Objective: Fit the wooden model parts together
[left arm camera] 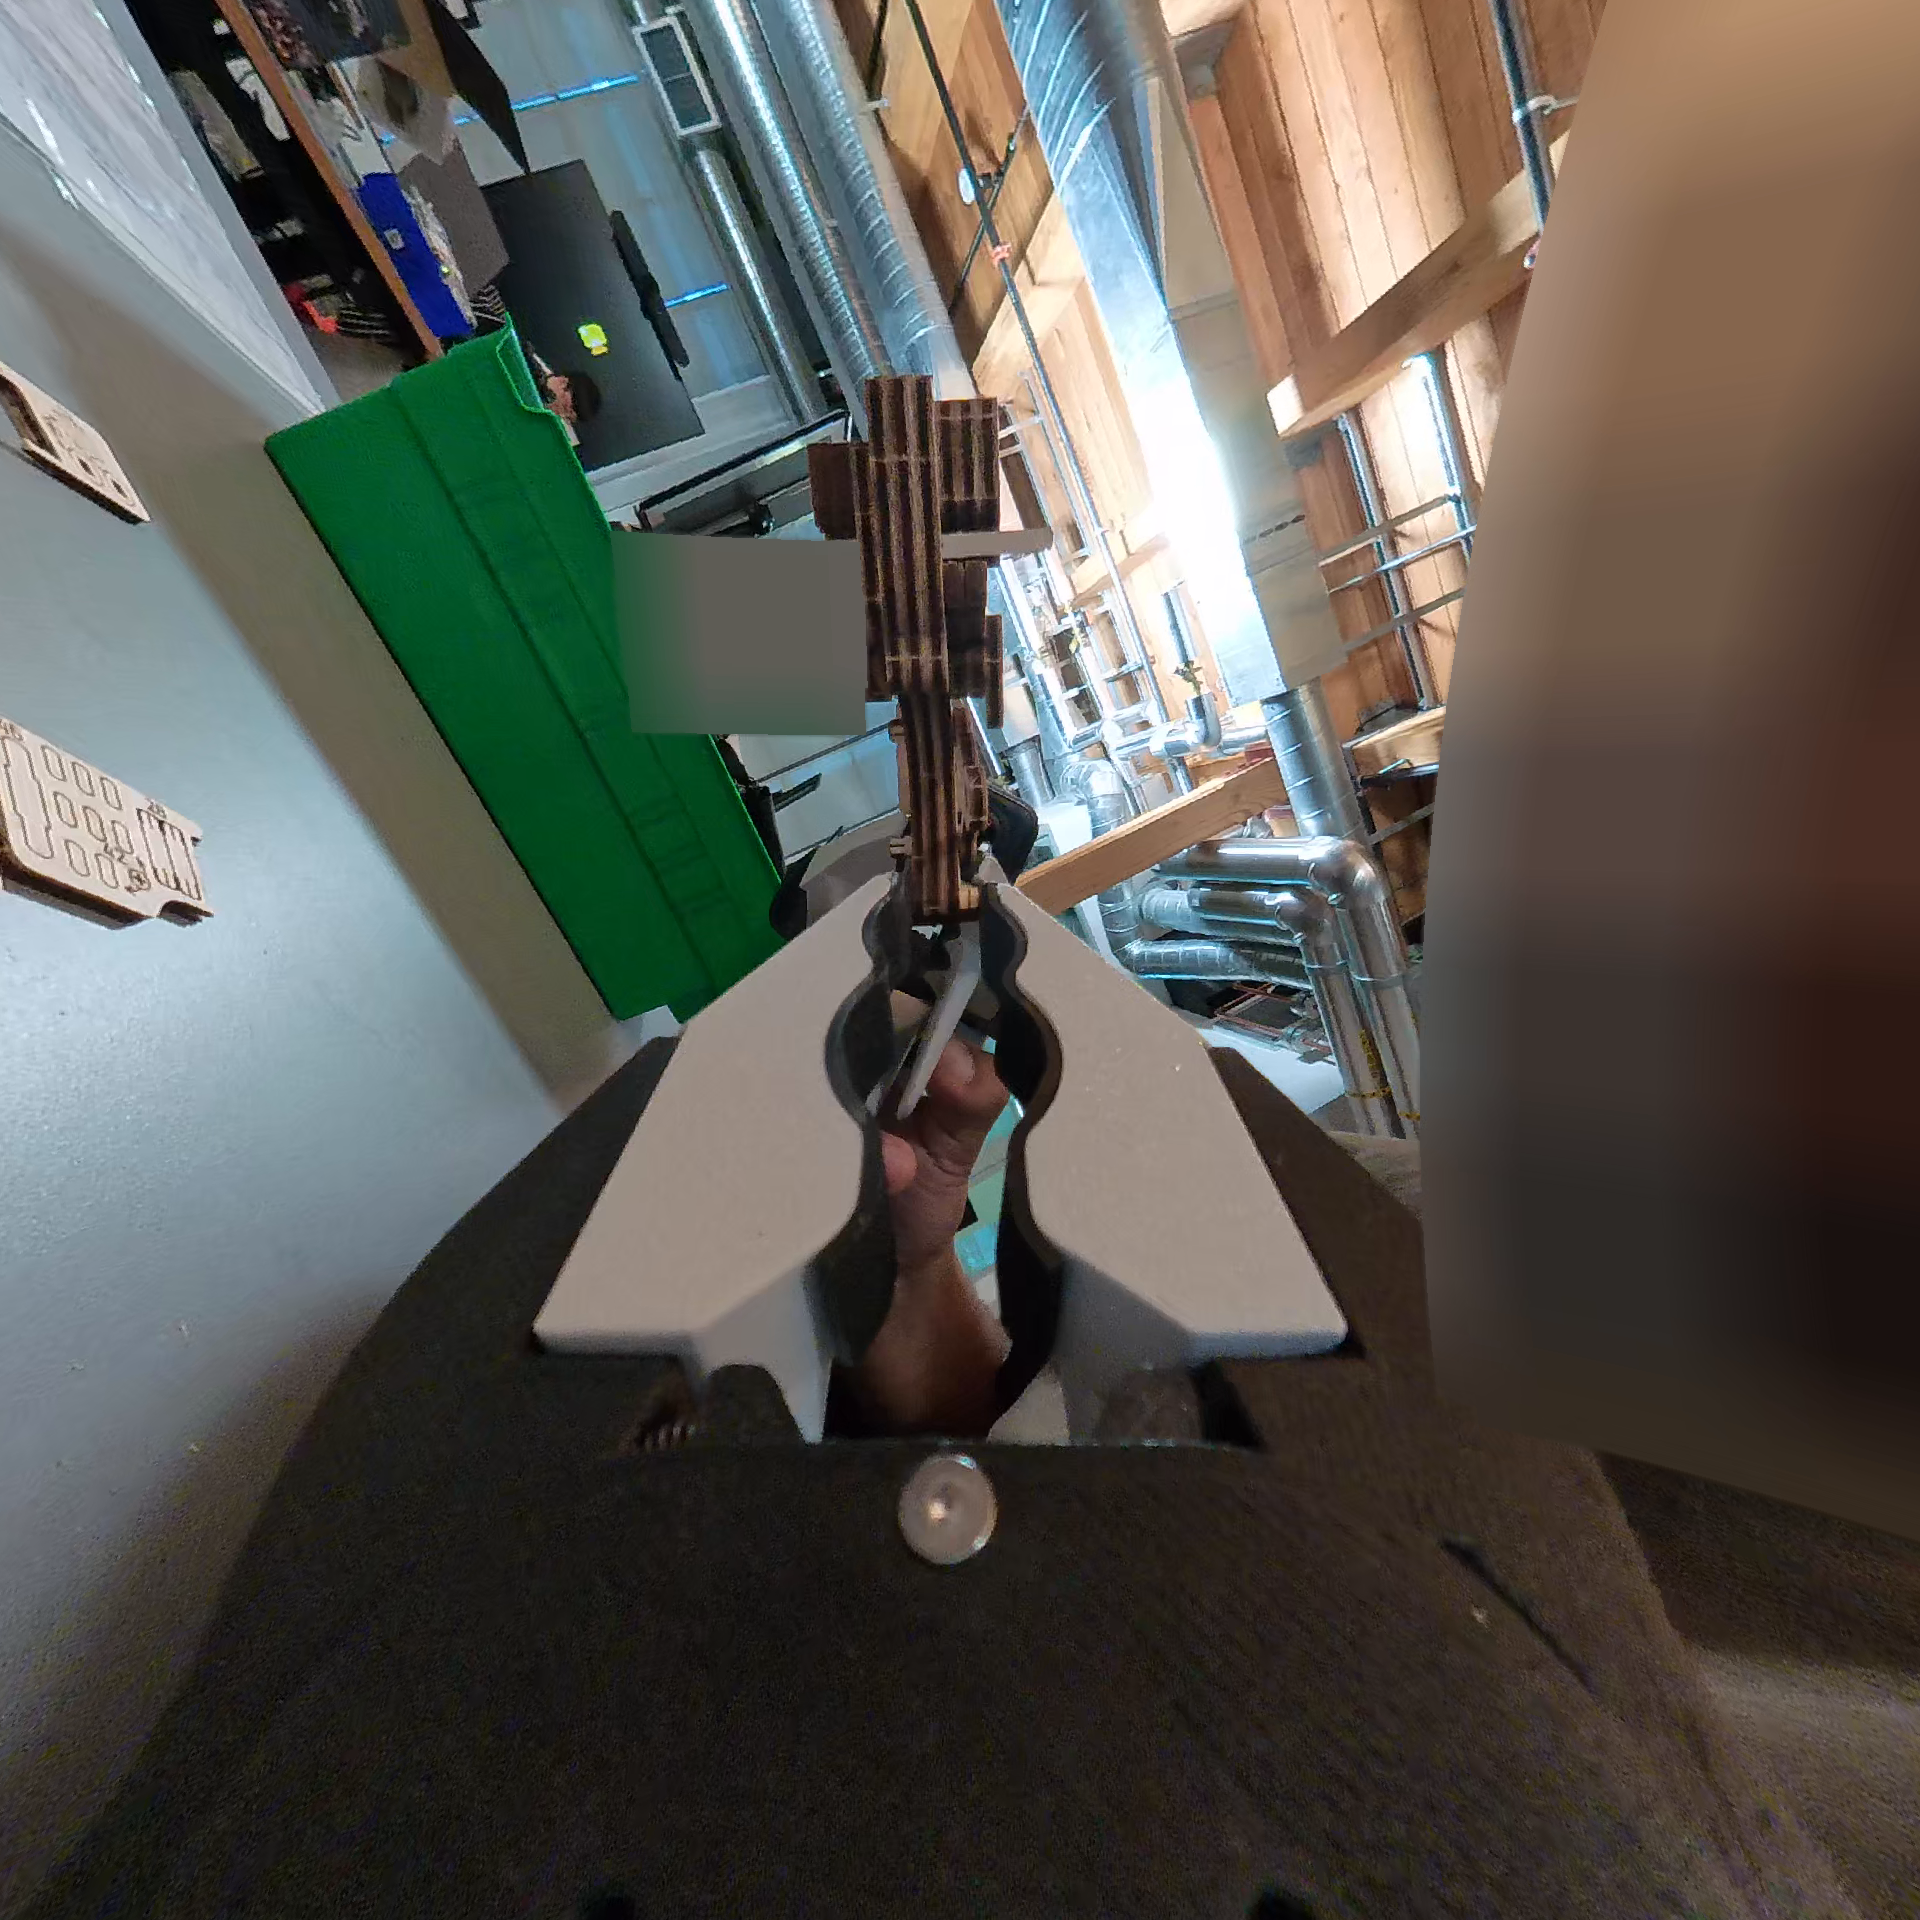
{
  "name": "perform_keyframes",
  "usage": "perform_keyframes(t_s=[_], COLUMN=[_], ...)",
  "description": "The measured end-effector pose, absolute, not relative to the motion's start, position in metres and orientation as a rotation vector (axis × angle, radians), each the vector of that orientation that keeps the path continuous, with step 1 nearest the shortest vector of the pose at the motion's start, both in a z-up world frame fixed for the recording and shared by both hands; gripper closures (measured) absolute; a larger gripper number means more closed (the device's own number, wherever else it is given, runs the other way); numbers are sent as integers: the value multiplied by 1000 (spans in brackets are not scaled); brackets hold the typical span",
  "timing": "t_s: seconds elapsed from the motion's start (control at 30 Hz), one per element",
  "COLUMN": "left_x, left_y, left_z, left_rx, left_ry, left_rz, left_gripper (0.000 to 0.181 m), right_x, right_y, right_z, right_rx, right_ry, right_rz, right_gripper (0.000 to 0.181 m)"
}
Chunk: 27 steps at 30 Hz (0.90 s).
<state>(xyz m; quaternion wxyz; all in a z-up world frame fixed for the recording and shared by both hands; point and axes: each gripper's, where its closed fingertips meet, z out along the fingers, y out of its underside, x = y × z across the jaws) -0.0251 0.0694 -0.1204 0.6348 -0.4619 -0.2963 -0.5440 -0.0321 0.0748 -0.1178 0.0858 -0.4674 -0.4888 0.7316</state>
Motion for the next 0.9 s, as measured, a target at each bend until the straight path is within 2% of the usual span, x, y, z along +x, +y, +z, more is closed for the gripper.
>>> perform_keyframes(t_s=[0.23,0.6,0.9], left_x=[-23,-24,-12], left_y=[68,66,69], left_z=[-120,-116,-118], left_rx=[-1072,-1072,-1130], left_ry=[-647,-600,-523], left_rz=[-1218,-1182,-1160], left_gripper=[172,172,172], right_x=[-31,-29,-20], right_y=[74,76,75], right_z=[-116,-117,-115], right_rx=[-1379,-1429,-1458], right_ry=[-1455,-1441,-1475], right_rz=[2208,2313,2376], right_gripper=[169,146,159])
